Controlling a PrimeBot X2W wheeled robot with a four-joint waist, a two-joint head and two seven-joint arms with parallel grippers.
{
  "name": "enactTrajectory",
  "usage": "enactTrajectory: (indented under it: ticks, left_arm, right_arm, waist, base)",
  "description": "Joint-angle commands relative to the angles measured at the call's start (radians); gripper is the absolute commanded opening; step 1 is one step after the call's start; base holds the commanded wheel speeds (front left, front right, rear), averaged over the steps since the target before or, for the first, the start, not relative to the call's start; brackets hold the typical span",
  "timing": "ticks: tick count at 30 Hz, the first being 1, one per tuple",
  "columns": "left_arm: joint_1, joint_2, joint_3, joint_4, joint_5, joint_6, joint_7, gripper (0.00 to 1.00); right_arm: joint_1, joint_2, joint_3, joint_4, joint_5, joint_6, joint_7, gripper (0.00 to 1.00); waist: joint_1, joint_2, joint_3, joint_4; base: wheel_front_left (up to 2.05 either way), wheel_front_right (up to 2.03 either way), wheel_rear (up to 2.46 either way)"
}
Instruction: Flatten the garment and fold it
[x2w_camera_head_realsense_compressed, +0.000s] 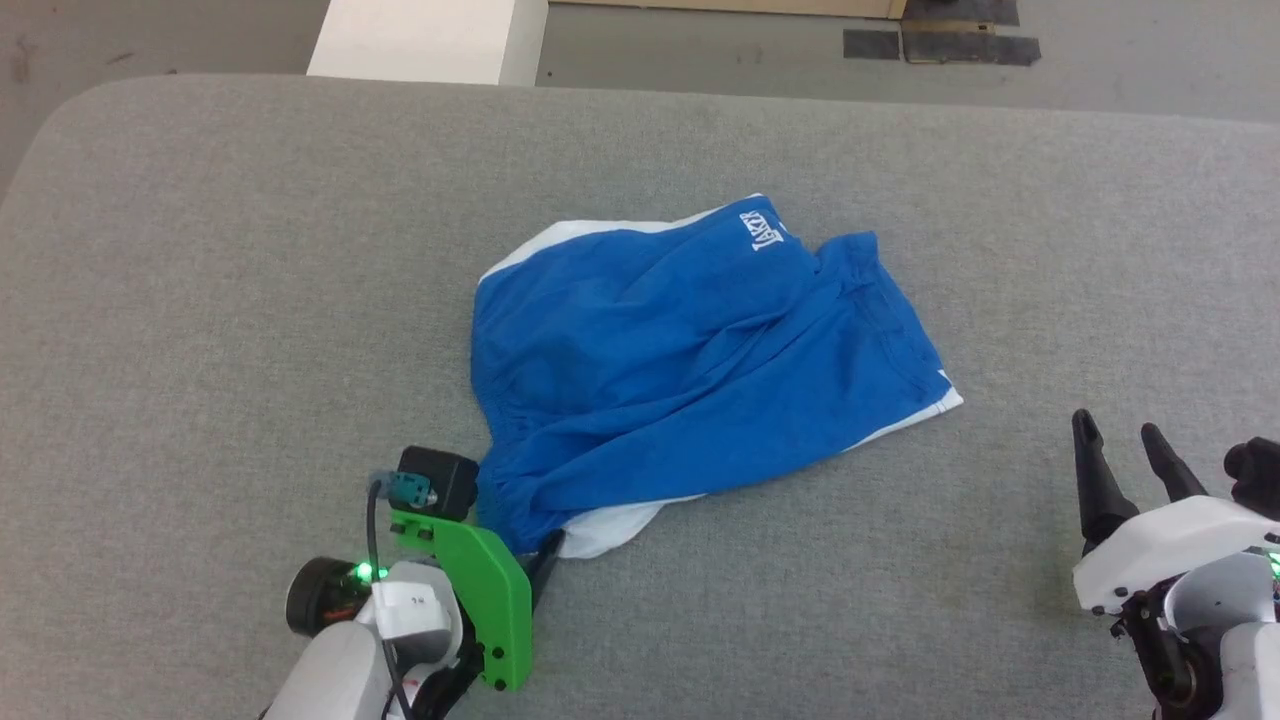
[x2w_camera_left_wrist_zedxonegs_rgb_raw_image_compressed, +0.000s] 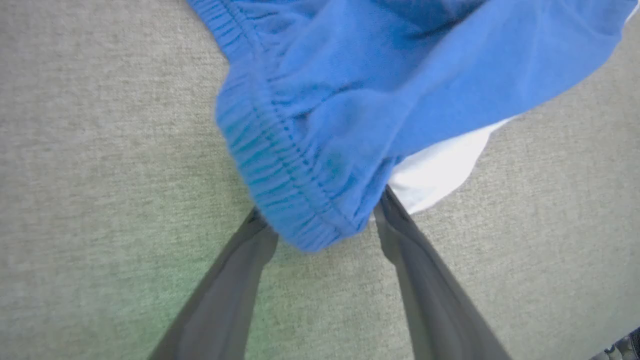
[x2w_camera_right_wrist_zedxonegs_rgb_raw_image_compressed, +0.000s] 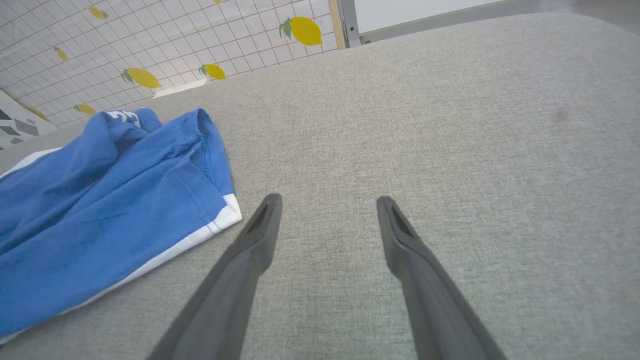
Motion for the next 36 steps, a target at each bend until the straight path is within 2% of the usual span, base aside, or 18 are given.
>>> enactTrajectory:
  ticks: [1, 5, 8, 15, 19, 27, 32, 33, 34, 36]
  left_arm:
    - [-0.003, -0.005, -0.013, 0.023, -0.021, -0.010, 0.004, 0.00]
    - [-0.002, -0.003, -0.028, 0.037, -0.048, -0.020, 0.012, 0.00]
    - [0.000, -0.001, -0.028, 0.027, -0.052, -0.020, 0.008, 0.00]
    - [0.000, -0.002, -0.030, -0.016, -0.054, -0.008, 0.007, 0.00]
    - [-0.004, -0.002, -0.033, -0.038, -0.056, -0.007, 0.006, 0.00]
    - [-0.010, -0.009, -0.042, -0.058, -0.065, -0.008, -0.002, 0.00]
    - [-0.013, -0.012, -0.047, -0.056, -0.070, -0.010, -0.011, 0.00]
    - [-0.014, -0.012, -0.047, -0.055, -0.072, -0.010, -0.014, 0.00]
    - [-0.013, -0.014, -0.045, -0.054, -0.075, -0.010, -0.018, 0.00]
    - [-0.011, -0.015, -0.043, -0.054, -0.083, -0.011, -0.024, 0.00]
  right_arm:
    - [-0.017, -0.001, -0.002, -0.002, 0.005, -0.002, -0.008, 1.00]
    - [-0.041, -0.001, 0.019, -0.011, -0.016, -0.002, 0.001, 1.00]
    - [-0.068, -0.001, 0.053, -0.025, -0.053, -0.002, 0.050, 1.00]
    - [-0.161, -0.001, 0.124, -0.009, -0.237, -0.002, 0.389, 1.00]
    - [-0.220, -0.001, 0.183, 0.010, -0.294, -0.002, 0.499, 1.00]
    - [-0.271, -0.001, 0.214, 0.093, -0.395, -0.002, 0.598, 1.00]
    - [-0.277, -0.001, 0.225, 0.136, -0.390, -0.002, 0.629, 1.00]
    - [-0.277, -0.001, 0.229, 0.142, -0.378, -0.002, 0.637, 0.20]
    - [-0.278, -0.001, 0.234, 0.143, -0.365, -0.002, 0.638, 0.00]
    - [-0.279, -0.001, 0.242, 0.138, -0.328, -0.002, 0.636, 0.00]
  waist:
    - [0.0000, 0.0000, 0.005, -0.002]
    - [0.0000, 0.0000, 0.003, 0.007]
    - [0.0000, 0.0000, -0.002, 0.011]
    - [0.0000, 0.0000, 0.005, 0.034]
    - [0.0000, 0.0000, 0.022, 0.049]
    - [0.0000, 0.0000, 0.062, 0.075]
    - [0.0000, 0.0000, 0.072, 0.081]
    - [0.0000, 0.0000, 0.071, 0.080]
    - [0.0000, 0.0000, 0.068, 0.078]
    - [0.0000, 0.0000, 0.056, 0.071]
  base:
    - [0.00, 0.00, 0.00]
    - [0.00, 0.00, 0.00]
    - [0.00, 0.00, 0.00]
    - [0.00, 0.00, 0.00]
    - [0.00, 0.00, 0.00]
    - [0.00, 0.00, 0.00]
    - [0.00, 0.00, 0.00]
    - [0.00, 0.00, 0.00]
    - [0.00, 0.00, 0.00]
    - [0.00, 0.00, 0.00]
